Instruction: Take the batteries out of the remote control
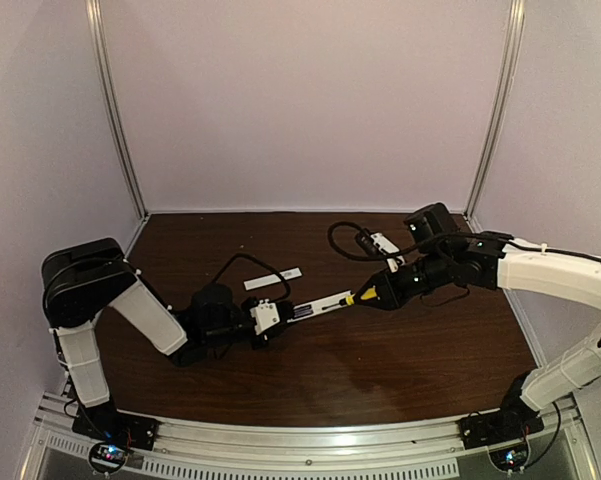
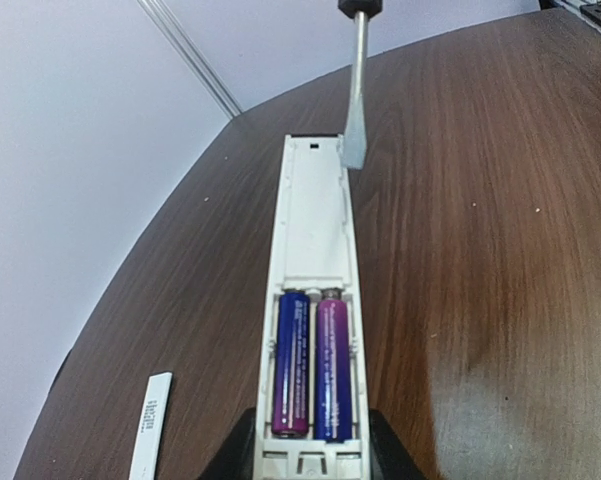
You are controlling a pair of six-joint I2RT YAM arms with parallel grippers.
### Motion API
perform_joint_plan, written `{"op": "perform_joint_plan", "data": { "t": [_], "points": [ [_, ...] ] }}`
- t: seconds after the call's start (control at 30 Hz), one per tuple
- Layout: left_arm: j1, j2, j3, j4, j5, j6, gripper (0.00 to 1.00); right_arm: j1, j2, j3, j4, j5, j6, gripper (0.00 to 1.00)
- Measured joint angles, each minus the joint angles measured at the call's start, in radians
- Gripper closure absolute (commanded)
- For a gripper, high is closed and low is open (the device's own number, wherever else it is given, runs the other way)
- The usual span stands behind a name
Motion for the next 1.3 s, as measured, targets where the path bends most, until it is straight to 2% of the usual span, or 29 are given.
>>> {"op": "perform_joint_plan", "data": {
  "t": [0.7,1.3],
  "points": [
    [-0.028,0.074,0.000,0.058,-0.068,0.012,1.00,0.098,0.103,0.000,0.080,0.108,0.068,1.00],
    [-0.034,0.079,0.004,0.052,-0.079,0.013,1.00,0.105,0.154,0.015,0.106,0.199,0.096,1.00]
  ]
}}
